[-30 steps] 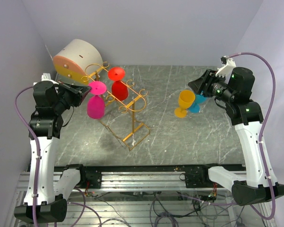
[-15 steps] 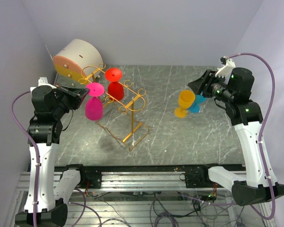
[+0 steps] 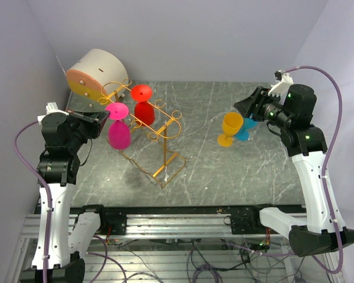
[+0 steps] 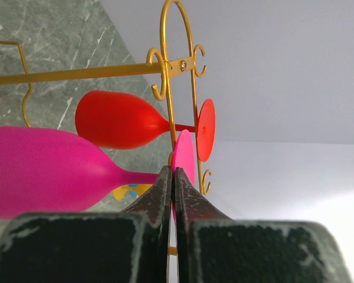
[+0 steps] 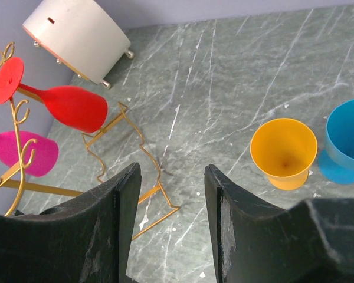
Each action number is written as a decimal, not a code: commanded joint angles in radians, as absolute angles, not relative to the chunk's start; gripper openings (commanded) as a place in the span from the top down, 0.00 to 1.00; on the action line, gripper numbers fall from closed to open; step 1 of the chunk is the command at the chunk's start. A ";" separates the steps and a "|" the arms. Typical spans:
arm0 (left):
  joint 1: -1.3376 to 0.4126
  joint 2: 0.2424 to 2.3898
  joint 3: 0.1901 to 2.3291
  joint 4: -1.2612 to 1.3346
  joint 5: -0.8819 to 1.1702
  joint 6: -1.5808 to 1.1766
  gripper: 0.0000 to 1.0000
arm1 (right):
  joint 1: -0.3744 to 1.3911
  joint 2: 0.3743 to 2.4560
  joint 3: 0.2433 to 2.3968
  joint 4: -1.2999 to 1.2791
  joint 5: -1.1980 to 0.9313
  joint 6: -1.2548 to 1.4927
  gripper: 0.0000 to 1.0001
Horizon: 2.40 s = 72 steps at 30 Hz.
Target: Take the wine glass off the wine glass rack
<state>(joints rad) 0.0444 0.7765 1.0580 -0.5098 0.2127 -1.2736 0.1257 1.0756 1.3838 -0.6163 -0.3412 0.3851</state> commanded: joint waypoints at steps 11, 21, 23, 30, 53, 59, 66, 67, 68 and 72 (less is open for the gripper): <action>0.053 0.754 1.039 -0.399 0.153 -1.344 0.93 | 0.129 1.075 1.379 -0.589 -0.349 0.385 0.53; 0.053 0.723 1.125 -0.439 0.145 -1.347 0.93 | 0.129 1.073 1.376 -0.590 -0.351 0.382 0.53; 0.053 0.720 1.185 -0.484 0.127 -1.326 0.93 | 0.130 1.072 1.377 -0.590 -0.348 0.380 0.53; 0.053 0.701 1.411 -0.670 0.036 -1.249 0.93 | 0.129 1.069 1.376 -0.587 -0.353 0.385 0.53; 0.051 0.731 1.151 0.464 0.525 -1.666 0.93 | 0.154 1.124 1.262 0.593 -1.208 1.117 0.38; 0.052 0.858 1.166 0.910 0.588 -1.867 0.93 | 0.281 1.276 1.466 0.573 -1.206 1.046 0.31; 0.049 0.980 1.190 1.292 0.561 -2.113 0.93 | 0.355 1.540 1.674 1.062 -1.207 1.401 0.31; 0.049 0.984 1.188 1.302 0.560 -2.121 0.93 | 0.367 1.585 1.717 1.124 -1.205 1.437 0.31; 0.049 0.984 1.186 1.300 0.560 -2.123 0.93 | 0.378 1.624 1.761 1.154 -1.201 1.472 0.32; 0.047 0.972 1.172 1.274 0.564 -2.108 0.93 | 0.411 1.731 1.905 1.227 -1.180 1.553 0.34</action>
<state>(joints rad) 0.0448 0.9951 1.1641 1.1587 0.5529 -2.0560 0.3824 1.6745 1.7912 1.0344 -1.1938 1.4052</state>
